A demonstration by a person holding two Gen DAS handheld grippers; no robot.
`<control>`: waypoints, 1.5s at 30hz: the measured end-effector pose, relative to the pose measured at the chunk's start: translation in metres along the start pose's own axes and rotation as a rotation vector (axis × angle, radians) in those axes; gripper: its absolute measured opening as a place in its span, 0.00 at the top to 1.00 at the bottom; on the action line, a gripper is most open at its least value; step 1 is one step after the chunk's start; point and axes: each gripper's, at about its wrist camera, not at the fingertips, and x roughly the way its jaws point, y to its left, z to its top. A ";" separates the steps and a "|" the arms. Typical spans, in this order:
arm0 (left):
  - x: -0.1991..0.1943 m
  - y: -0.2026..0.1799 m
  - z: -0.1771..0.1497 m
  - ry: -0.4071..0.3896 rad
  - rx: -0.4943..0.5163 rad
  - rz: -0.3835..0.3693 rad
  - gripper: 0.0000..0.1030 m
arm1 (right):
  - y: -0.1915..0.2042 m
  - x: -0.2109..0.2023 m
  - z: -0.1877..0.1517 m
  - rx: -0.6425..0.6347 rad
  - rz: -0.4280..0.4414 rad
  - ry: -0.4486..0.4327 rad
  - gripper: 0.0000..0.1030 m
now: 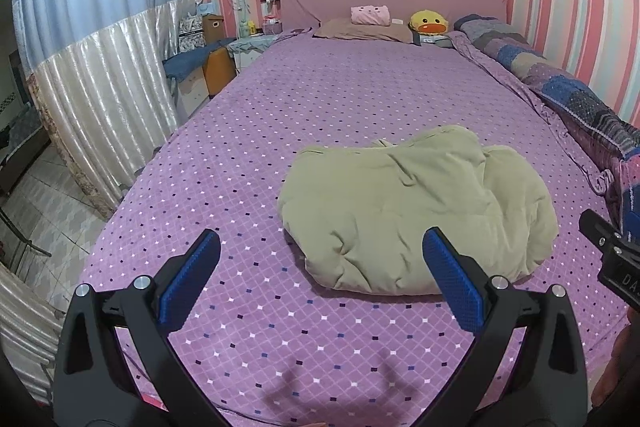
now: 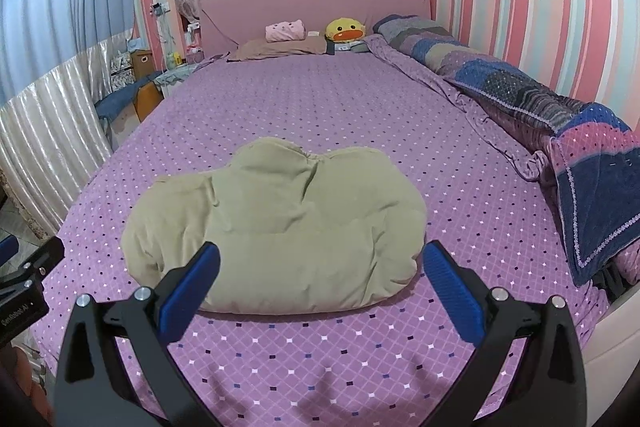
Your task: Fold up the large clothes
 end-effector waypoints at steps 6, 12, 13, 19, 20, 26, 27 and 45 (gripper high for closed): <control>0.000 0.002 0.002 -0.007 0.001 0.000 0.03 | 0.000 0.002 0.000 -0.005 -0.012 0.005 0.02; -0.002 0.000 0.004 -0.019 0.011 -0.007 0.03 | 0.001 0.004 0.001 -0.002 -0.012 0.008 0.02; -0.002 0.000 0.005 -0.020 0.011 -0.008 0.03 | 0.001 0.004 0.001 -0.002 -0.013 0.007 0.02; -0.006 -0.004 0.005 -0.042 0.028 -0.013 0.03 | 0.001 0.006 0.000 0.004 -0.012 0.015 0.02; -0.007 -0.005 0.005 -0.046 0.031 -0.017 0.03 | 0.001 0.006 0.000 0.006 -0.012 0.014 0.02; -0.009 -0.005 0.005 -0.057 0.039 -0.023 0.03 | -0.001 0.006 0.001 0.006 -0.013 0.014 0.02; -0.009 -0.004 0.005 -0.054 0.038 -0.022 0.03 | -0.001 0.006 0.001 0.005 -0.013 0.014 0.02; -0.004 0.003 0.003 -0.034 0.028 -0.036 0.03 | 0.005 0.004 -0.001 -0.005 -0.021 0.022 0.02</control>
